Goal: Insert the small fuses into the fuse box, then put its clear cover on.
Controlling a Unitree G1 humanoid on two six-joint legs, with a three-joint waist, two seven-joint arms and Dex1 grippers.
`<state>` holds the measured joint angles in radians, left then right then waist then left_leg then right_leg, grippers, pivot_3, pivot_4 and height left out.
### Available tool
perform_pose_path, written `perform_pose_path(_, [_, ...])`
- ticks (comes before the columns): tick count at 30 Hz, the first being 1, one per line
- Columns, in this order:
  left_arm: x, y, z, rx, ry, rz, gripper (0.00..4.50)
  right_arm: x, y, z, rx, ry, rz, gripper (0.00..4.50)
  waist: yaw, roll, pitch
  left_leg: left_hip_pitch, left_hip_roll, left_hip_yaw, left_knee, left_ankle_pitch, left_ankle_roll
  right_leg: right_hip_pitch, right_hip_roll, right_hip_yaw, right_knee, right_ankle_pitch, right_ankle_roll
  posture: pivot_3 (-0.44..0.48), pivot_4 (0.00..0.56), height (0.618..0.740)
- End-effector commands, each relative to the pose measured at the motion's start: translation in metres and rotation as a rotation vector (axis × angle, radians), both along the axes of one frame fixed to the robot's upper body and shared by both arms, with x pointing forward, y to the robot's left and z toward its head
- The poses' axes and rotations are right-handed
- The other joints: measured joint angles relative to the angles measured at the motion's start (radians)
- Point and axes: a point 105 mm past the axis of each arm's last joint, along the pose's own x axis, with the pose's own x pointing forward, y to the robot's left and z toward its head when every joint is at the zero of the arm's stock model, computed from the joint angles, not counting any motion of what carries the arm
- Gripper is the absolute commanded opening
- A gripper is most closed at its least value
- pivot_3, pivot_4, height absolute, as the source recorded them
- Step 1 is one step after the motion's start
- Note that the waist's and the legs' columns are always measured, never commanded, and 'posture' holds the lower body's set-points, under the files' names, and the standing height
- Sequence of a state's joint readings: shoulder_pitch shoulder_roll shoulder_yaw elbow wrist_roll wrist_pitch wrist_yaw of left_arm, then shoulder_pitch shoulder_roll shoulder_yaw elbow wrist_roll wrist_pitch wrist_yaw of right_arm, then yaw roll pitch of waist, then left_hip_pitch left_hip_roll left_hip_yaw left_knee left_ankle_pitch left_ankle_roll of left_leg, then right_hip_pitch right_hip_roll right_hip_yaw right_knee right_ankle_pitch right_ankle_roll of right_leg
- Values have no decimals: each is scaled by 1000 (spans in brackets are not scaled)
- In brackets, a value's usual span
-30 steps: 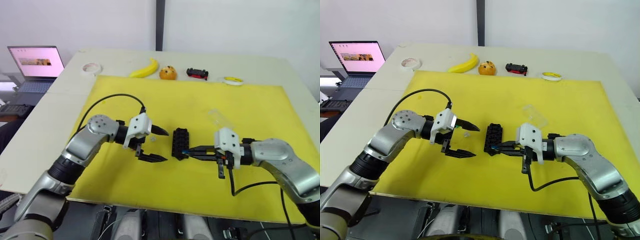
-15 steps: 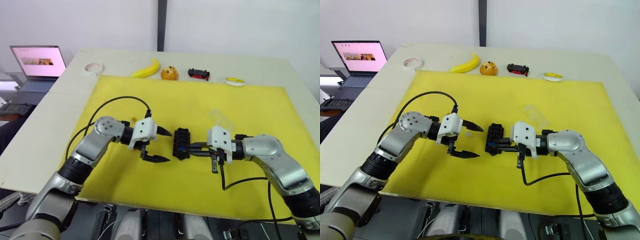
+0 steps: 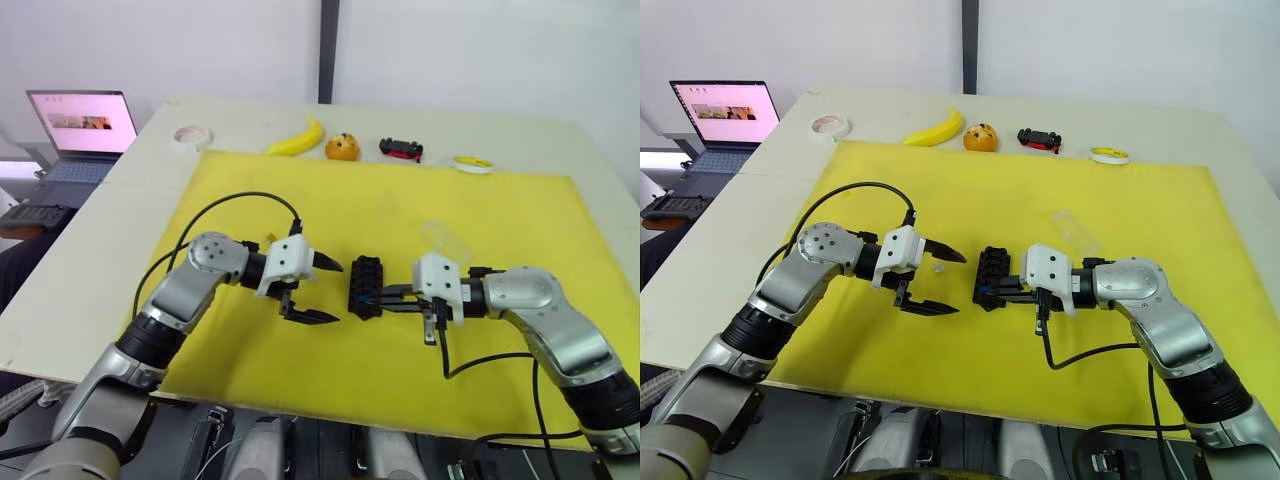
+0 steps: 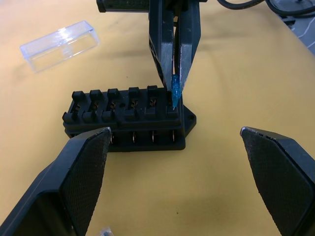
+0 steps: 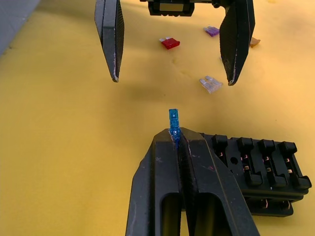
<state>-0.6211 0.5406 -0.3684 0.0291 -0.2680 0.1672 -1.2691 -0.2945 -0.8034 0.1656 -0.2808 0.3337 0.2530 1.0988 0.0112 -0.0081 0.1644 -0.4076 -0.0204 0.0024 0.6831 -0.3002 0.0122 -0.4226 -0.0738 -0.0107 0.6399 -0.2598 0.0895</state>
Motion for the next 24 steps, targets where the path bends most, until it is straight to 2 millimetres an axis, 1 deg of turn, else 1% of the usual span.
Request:
perform_pose_path(1, [0,-1,9,-24,-32,-6,4441,0,-3,11,13,-34,-1,0,0,0,0,0,0,0,0,0,0,0,0,0,0,0,0,0,150,740])
perform_pose_path(6, [1,-2,9,-27,-33,-6,4441,-1,-6,9,3,-30,-6,0,0,0,0,0,0,0,0,0,0,0,0,0,0,0,0,0,150,740])
perform_pose_path(14, [2,-3,9,-26,-36,-9,4441,-1,-3,7,12,-26,-8,0,0,0,0,0,0,0,1,0,0,0,0,0,2,0,0,0,150,740])
perform_pose_path(24, [2,-5,10,-28,-39,-13,4441,0,-3,2,3,-22,-20,0,-1,0,0,1,0,0,1,0,0,-1,0,0,4,0,0,0,150,740])
